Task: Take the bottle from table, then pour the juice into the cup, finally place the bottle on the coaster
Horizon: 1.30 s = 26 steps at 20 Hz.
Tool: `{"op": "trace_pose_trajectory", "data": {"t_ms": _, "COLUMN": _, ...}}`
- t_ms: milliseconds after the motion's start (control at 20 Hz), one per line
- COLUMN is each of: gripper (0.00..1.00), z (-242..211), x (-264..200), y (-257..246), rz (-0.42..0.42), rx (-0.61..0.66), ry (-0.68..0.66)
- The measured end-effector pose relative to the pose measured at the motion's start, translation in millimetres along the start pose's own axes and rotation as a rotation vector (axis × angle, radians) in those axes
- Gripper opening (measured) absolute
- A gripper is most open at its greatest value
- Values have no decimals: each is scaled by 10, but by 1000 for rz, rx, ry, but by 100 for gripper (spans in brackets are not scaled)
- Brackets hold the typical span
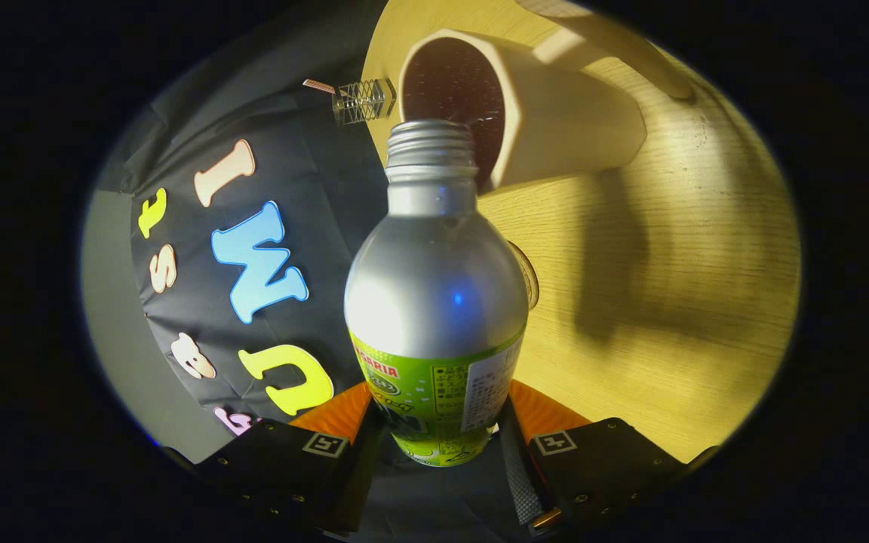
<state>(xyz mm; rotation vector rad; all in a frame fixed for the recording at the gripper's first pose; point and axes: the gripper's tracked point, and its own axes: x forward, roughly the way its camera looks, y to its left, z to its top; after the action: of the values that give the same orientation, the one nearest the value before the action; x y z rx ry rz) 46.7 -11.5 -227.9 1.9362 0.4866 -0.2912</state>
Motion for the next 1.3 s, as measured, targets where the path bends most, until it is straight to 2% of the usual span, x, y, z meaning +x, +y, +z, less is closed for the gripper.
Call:
{"op": "trace_pose_trajectory", "data": {"t_ms": 600, "gripper": 74, "z": -71, "x": -6, "y": 92, "rz": -12, "rx": 53, "ry": 41}}
{"op": "trace_pose_trajectory", "data": {"t_ms": 1300, "gripper": 74, "z": -131, "x": -67, "y": 261, "rz": -42, "rx": 184, "ry": 98}}
